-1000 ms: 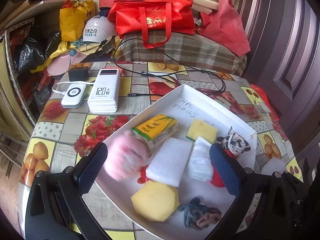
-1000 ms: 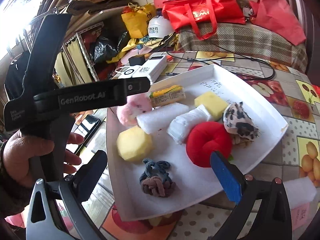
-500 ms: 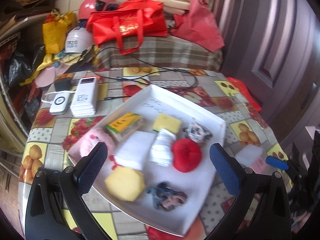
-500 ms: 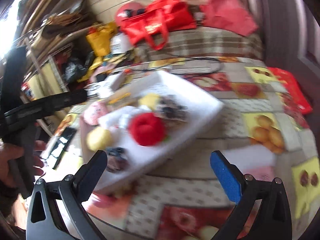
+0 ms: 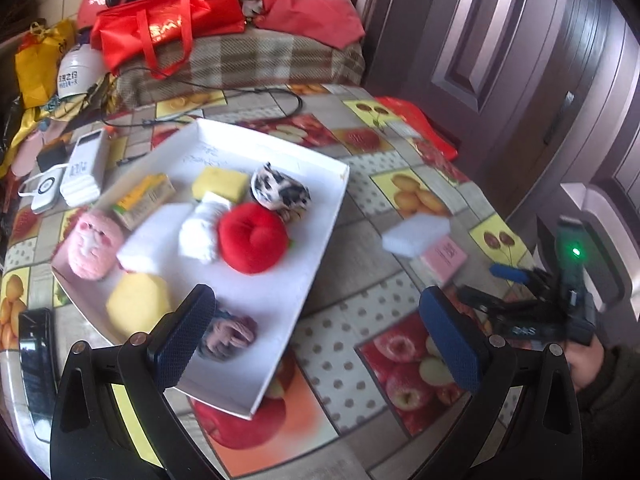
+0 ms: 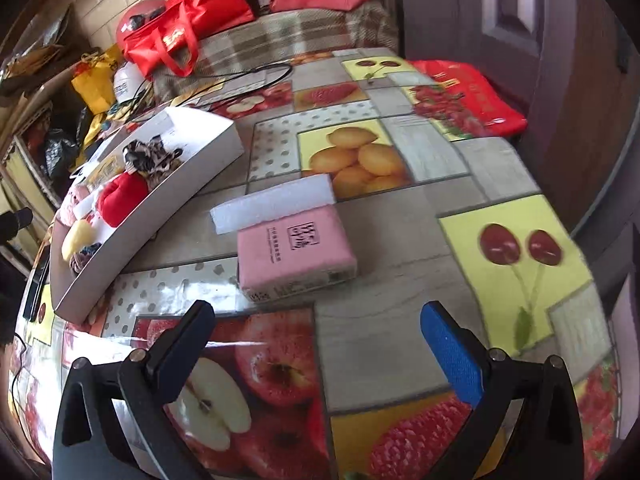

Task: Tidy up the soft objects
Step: 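Grasp white foam sheet with left tool while right tool grasps pink packet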

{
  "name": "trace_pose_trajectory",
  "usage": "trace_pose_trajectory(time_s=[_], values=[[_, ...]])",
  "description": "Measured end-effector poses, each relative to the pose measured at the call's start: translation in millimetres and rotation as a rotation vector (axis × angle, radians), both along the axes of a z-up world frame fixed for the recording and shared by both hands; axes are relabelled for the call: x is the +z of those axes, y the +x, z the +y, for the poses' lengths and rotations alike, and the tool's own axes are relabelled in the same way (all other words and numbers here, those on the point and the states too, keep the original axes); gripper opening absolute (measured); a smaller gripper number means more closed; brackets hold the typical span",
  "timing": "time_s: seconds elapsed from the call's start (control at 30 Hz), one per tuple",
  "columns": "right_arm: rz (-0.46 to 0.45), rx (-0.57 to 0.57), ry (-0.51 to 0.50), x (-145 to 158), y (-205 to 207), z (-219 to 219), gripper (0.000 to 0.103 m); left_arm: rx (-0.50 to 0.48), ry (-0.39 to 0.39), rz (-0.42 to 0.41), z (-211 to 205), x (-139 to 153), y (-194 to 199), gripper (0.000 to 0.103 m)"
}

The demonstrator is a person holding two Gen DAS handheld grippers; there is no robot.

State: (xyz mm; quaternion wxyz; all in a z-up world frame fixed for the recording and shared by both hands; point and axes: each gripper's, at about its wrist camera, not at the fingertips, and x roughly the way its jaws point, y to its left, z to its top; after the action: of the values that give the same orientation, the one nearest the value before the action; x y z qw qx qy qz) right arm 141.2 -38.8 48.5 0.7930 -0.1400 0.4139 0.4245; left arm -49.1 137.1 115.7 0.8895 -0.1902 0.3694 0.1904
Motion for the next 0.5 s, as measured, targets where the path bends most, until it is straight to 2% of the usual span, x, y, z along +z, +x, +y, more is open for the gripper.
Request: trace_pose_trajectory(time_s=[0.17, 0.27, 0.33, 0.37, 0.5], values=[[-0.036, 0.089, -0.038, -14.0, 1.7, 33.3, 0.103, -0.033, -0.020, 0.014, -5.7, -4.5, 11.7, 0.103], [-0.007, 0.108, -0.064, -22.0, 9.2, 48.2, 0.102, -0.063, -0.006, 0.032, -9.4, -6.6, 26.9, 0.103], [0.003, 0.115, -0.057, -23.4, 11.4, 50.4, 0.088, -0.099, -0.016, 0.043, -13.5, -8.5, 44.2, 0.103], [-0.019, 0.122, -0.060, -21.9, 10.5, 49.2, 0.074, -0.116, -0.019, 0.047, -15.5, -9.7, 51.9, 0.103], [0.001, 0.157, -0.058, -19.8, 8.7, 31.2, 0.074, -0.208, -0.016, 0.085, -29.3, -19.3, 95.3, 0.103]])
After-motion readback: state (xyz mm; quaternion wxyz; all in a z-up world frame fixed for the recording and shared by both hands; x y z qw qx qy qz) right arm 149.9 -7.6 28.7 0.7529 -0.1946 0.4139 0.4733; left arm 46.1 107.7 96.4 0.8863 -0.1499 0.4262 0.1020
